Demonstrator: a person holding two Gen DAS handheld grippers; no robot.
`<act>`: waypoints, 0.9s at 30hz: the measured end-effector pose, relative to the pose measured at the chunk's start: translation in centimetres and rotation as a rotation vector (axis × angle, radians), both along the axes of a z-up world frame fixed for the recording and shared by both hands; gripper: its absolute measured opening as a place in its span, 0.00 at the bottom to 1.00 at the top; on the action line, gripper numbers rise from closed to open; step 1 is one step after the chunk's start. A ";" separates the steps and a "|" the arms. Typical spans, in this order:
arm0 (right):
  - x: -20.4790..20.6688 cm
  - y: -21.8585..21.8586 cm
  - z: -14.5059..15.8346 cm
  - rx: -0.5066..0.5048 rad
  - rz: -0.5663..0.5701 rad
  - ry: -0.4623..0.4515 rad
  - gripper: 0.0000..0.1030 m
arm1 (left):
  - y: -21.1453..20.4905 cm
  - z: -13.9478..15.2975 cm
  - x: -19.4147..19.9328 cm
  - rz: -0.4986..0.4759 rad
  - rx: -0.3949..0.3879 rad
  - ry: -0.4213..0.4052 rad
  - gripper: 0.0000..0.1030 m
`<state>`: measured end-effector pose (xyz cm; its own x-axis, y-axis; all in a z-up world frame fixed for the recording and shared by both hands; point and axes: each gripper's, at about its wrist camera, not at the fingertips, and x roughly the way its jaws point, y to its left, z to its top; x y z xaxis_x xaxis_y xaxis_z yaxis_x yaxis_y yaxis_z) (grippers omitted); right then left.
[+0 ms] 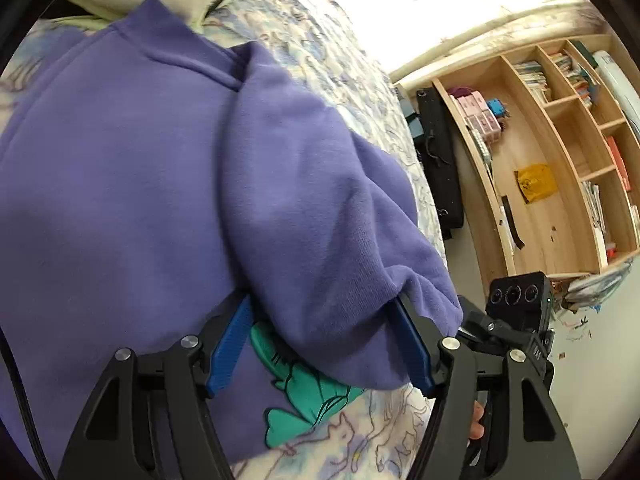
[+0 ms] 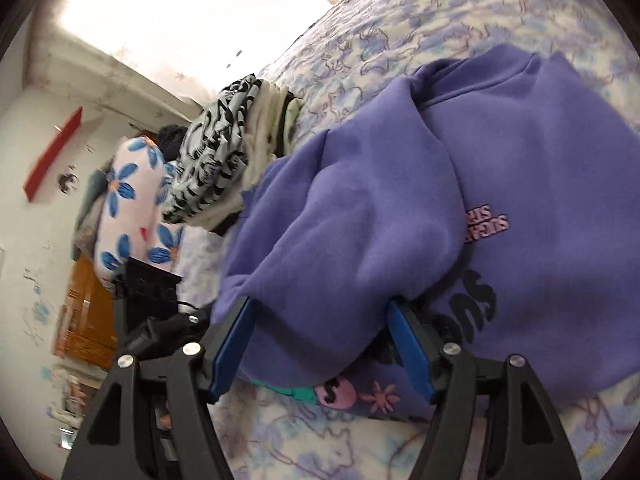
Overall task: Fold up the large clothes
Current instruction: 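Grasp the folded hoodie's side edge with both tools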
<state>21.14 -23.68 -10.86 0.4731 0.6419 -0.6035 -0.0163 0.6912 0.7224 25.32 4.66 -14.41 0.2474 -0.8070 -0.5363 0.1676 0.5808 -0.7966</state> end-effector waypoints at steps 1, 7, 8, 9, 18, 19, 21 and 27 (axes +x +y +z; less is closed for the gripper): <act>0.0 -0.3 0.0 0.030 -0.007 -0.004 0.71 | -0.3 0.0 0.1 -0.006 -0.008 -0.005 0.64; 1.1 -0.9 -1.0 0.015 -0.066 0.056 0.72 | -1.3 0.0 0.2 -0.005 0.028 -0.053 0.47; 1.3 -0.6 -1.0 -0.050 -0.072 0.064 0.71 | -1.6 0.1 0.2 0.009 0.063 -0.060 0.38; 1.5 -0.1 -0.9 -0.120 -0.066 0.059 0.62 | -1.9 0.2 0.0 0.025 0.105 -0.062 0.32; -1.5 0.3 0.8 -0.424 -0.143 -0.058 0.26 | -4.7 2.9 -3.4 0.092 0.337 -0.183 0.24; -1.4 0.3 -0.6 -0.441 -0.141 -0.020 0.26 | -5.3 2.0 -3.6 0.095 0.383 -0.179 0.24; -1.3 0.0 -3.2 -0.434 -0.132 0.025 0.27 | -5.4 0.3 -3.7 0.114 0.388 -0.168 0.27; -2.1 -0.6 -1.4 -0.440 -0.098 -0.017 0.46 | -3.2 1.0 -4.8 0.098 0.353 -0.180 0.44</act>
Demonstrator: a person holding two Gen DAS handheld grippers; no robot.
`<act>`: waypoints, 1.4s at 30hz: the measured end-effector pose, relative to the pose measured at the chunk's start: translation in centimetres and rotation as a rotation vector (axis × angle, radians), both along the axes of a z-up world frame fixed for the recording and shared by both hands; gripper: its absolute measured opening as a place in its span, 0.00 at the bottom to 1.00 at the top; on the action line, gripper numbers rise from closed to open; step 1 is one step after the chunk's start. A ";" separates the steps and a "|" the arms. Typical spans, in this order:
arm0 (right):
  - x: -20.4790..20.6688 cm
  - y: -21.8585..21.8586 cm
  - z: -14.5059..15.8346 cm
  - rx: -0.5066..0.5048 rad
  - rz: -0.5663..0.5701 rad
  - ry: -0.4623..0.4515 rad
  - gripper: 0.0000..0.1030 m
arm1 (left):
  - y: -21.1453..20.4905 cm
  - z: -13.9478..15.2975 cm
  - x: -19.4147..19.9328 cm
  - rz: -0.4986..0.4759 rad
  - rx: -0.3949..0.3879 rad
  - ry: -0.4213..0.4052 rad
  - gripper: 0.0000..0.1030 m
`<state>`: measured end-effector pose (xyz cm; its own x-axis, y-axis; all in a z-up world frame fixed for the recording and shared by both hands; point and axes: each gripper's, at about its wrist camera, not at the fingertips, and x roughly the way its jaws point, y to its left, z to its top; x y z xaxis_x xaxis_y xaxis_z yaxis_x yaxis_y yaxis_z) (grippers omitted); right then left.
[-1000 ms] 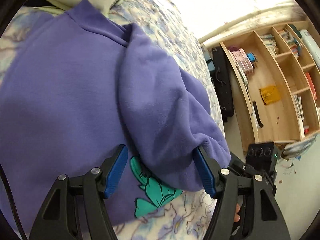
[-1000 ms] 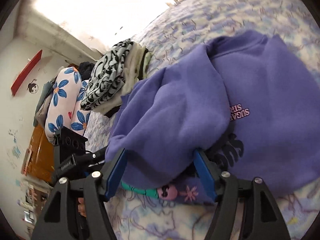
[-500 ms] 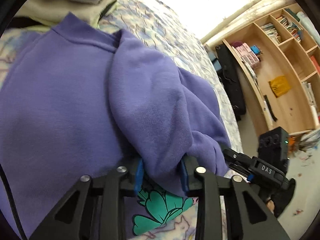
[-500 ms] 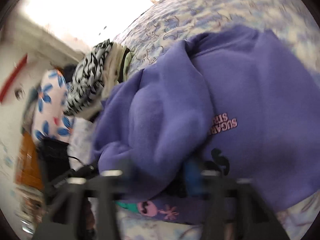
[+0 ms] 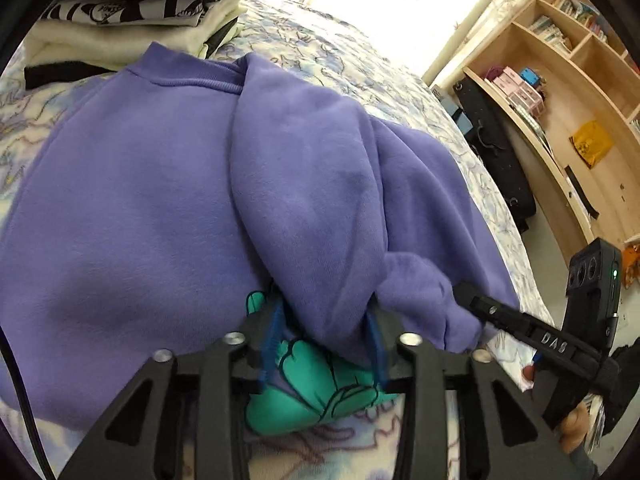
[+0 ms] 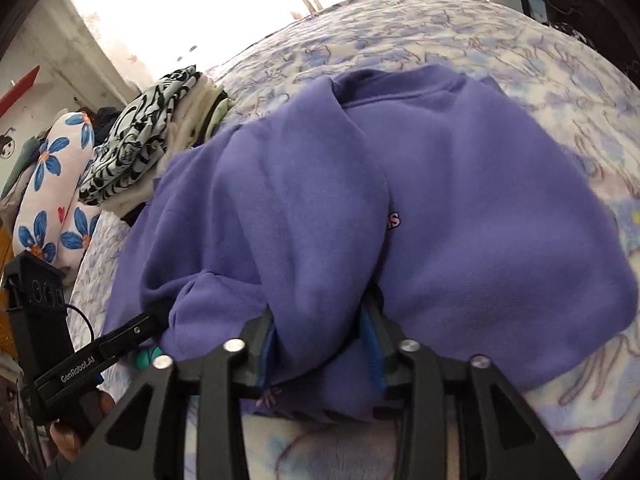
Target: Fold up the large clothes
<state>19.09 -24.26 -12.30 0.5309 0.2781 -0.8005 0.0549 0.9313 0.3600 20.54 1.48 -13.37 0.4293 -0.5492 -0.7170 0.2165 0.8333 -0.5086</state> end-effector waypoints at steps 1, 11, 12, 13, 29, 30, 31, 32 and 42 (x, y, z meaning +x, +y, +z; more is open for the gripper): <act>-0.1 -0.2 0.4 -0.003 0.008 -0.007 0.48 | 0.3 0.4 0.0 -0.013 -0.002 0.007 0.47; 2.1 -4.0 2.2 0.157 -0.056 -0.089 0.59 | 4.5 1.9 3.2 0.063 -0.080 0.017 0.74; 2.7 -4.1 2.3 0.156 -0.065 -0.091 0.59 | 4.7 1.7 3.8 0.063 -0.078 0.025 0.73; 3.3 -4.3 2.3 0.157 -0.068 -0.094 0.59 | 4.6 1.5 4.3 0.062 -0.076 0.029 0.73; 12.0 -3.6 0.7 -0.046 -0.041 -0.076 0.08 | 3.3 1.3 9.0 0.128 0.135 -0.041 0.04; 12.0 -4.1 0.3 -0.033 -0.051 -0.069 0.07 | 3.7 1.0 9.1 0.126 0.121 -0.032 0.04; 12.0 -4.5 -0.3 -0.019 -0.054 -0.058 0.07 | 3.9 0.6 8.9 0.126 0.114 -0.028 0.04; 11.9 -4.8 -0.8 -0.013 -0.049 -0.055 0.07 | 4.1 0.4 8.8 0.127 0.103 -0.028 0.05; 9.5 -4.1 2.9 -0.033 -0.075 -0.100 0.14 | 4.8 3.7 6.9 0.187 0.133 -0.108 0.26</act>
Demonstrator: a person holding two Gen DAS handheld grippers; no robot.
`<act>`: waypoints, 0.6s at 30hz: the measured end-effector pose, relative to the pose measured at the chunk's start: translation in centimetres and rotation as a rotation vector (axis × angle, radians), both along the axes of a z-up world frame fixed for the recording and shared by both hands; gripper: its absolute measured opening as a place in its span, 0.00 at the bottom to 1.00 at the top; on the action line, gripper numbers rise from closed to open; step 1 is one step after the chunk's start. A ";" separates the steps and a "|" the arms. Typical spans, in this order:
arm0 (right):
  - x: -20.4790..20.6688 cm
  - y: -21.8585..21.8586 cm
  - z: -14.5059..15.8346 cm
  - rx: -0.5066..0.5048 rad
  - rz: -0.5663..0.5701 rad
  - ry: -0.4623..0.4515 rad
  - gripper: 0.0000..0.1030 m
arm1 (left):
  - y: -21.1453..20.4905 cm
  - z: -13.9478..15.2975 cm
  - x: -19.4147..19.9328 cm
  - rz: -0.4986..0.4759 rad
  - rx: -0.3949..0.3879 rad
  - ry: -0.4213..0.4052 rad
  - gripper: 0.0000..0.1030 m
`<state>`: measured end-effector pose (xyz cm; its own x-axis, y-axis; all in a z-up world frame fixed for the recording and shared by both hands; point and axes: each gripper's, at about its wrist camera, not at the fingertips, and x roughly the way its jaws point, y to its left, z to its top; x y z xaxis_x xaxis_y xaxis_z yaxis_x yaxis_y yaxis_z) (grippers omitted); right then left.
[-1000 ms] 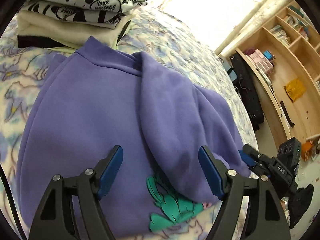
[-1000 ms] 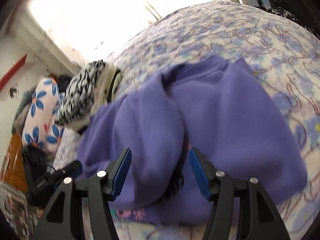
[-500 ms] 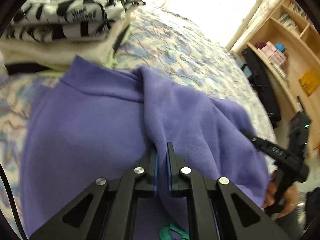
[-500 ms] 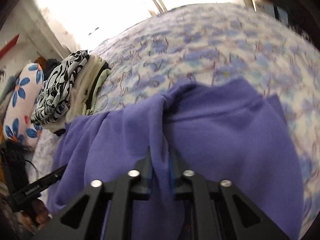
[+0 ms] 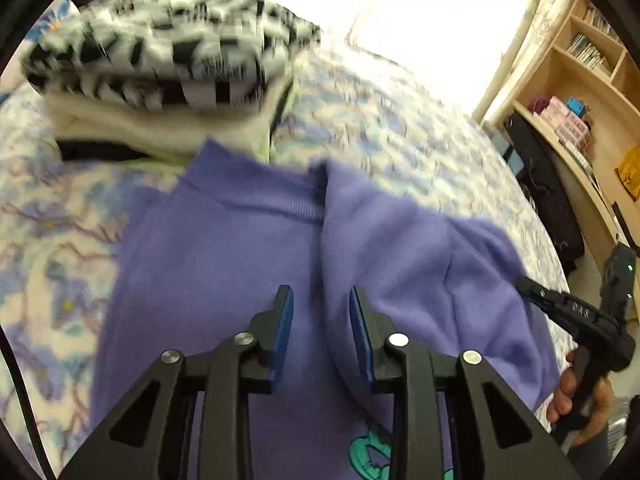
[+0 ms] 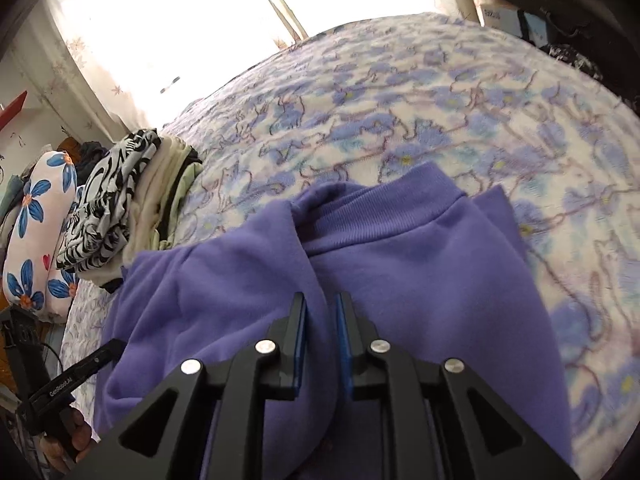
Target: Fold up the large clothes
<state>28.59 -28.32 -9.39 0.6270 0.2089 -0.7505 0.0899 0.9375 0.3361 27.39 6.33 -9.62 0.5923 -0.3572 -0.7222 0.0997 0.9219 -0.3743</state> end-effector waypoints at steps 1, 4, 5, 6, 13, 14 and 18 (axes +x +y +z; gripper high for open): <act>-0.6 0.5 0.8 -0.016 -0.001 -0.031 0.14 | -0.2 0.9 -0.6 0.000 -0.009 -0.024 0.26; -2.1 2.7 2.7 -0.028 0.040 -0.097 0.14 | -1.4 2.4 -1.6 -0.034 -0.047 -0.049 0.26; -2.7 3.9 3.0 -0.017 0.074 -0.106 0.14 | -2.2 2.6 -1.7 -0.055 -0.059 -0.044 0.25; -2.9 4.7 3.1 -0.010 0.096 -0.102 0.14 | -2.9 2.6 -1.9 -0.082 -0.073 -0.035 0.22; -4.6 8.3 -0.6 -0.079 0.167 -0.003 0.12 | -8.1 -1.1 -3.4 -0.150 0.058 0.050 0.19; -4.9 8.1 -1.3 -0.102 0.160 0.009 0.09 | -8.1 -1.7 -3.6 -0.146 0.076 0.052 0.20; -6.6 6.7 -1.5 -0.118 0.145 -0.029 0.00 | -7.3 -2.5 -3.8 -0.160 0.053 0.051 0.20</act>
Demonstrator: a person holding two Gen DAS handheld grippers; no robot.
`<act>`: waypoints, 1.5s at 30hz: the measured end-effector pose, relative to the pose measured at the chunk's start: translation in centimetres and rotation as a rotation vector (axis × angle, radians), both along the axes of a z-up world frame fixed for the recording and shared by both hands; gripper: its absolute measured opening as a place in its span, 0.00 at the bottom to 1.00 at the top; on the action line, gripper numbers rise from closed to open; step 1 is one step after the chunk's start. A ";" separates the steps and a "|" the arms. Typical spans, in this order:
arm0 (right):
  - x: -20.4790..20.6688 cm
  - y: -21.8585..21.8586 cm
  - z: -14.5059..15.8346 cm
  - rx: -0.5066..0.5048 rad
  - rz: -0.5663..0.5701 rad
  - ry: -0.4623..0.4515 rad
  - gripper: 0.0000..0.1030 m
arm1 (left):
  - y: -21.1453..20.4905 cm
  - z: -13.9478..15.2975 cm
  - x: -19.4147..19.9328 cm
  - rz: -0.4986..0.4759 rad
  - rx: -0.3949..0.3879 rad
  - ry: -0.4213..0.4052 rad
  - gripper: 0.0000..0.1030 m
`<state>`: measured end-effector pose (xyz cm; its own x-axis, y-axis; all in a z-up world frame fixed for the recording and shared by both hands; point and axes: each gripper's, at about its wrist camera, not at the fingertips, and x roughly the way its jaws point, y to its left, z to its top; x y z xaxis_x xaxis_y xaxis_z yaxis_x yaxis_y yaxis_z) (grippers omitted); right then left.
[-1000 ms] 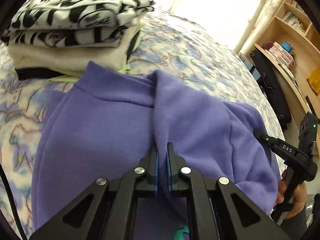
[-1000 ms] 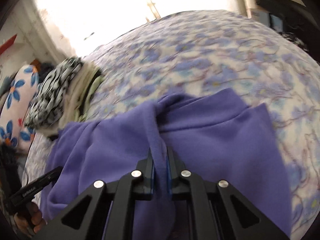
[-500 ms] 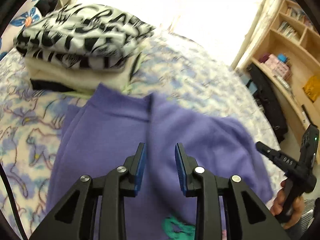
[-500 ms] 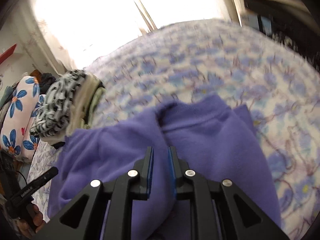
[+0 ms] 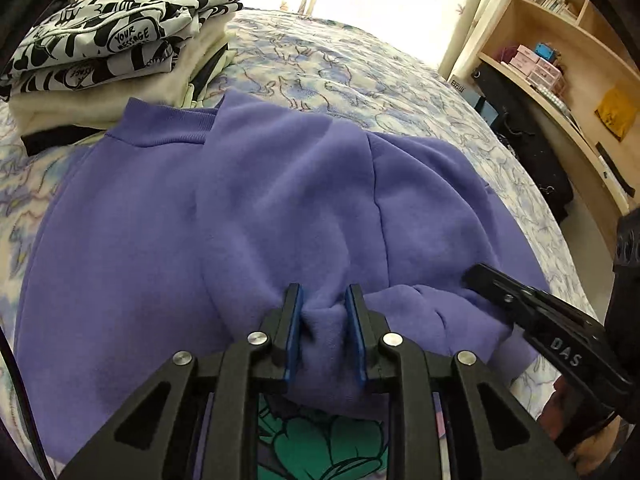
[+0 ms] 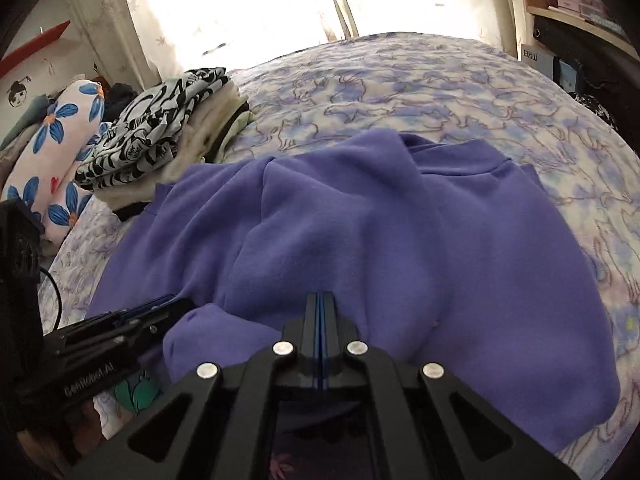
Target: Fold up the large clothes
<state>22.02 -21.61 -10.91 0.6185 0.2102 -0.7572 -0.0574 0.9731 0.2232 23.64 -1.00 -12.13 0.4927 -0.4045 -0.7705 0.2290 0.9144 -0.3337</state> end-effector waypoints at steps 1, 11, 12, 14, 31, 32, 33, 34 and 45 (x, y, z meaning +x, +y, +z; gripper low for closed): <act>-0.3 -0.1 0.1 -0.009 -0.004 -0.010 0.00 | 0.2 -0.1 -0.1 -0.001 -0.001 0.001 0.20; -1.3 -0.5 0.0 0.040 -0.058 -0.003 0.00 | -0.1 0.5 -0.7 0.004 0.036 -0.027 0.21; -1.4 -0.4 0.0 0.042 -0.061 -0.002 0.00 | -0.2 0.6 -0.8 0.003 0.041 -0.031 0.21; -1.5 -0.4 0.1 0.046 -0.069 0.002 0.00 | -0.2 0.8 -0.9 0.008 0.043 -0.031 0.23; -4.8 1.4 1.7 0.008 -0.083 0.007 0.03 | 0.7 4.1 -5.8 0.010 0.026 -0.103 0.69; -5.2 1.4 1.9 0.010 -0.084 0.003 0.03 | 0.9 4.3 -6.1 0.010 0.025 -0.102 0.69; -5.5 1.5 2.2 0.014 -0.085 -0.003 0.03 | 1.1 4.6 -6.5 0.009 0.026 -0.103 0.69; -5.8 1.5 2.5 0.018 -0.084 -0.009 0.03 | 1.2 4.7 -6.9 0.006 0.026 -0.105 0.69; -9.1 3.8 3.9 0.009 -0.049 -0.023 0.03 | 3.1 6.0 -11.5 -0.011 0.018 -0.107 0.69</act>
<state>12.93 -17.82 -7.00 0.6456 0.1864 -0.7406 -0.0152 0.9727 0.2315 12.12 2.10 -6.15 0.5681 -0.3971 -0.7208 0.2727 0.9172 -0.2904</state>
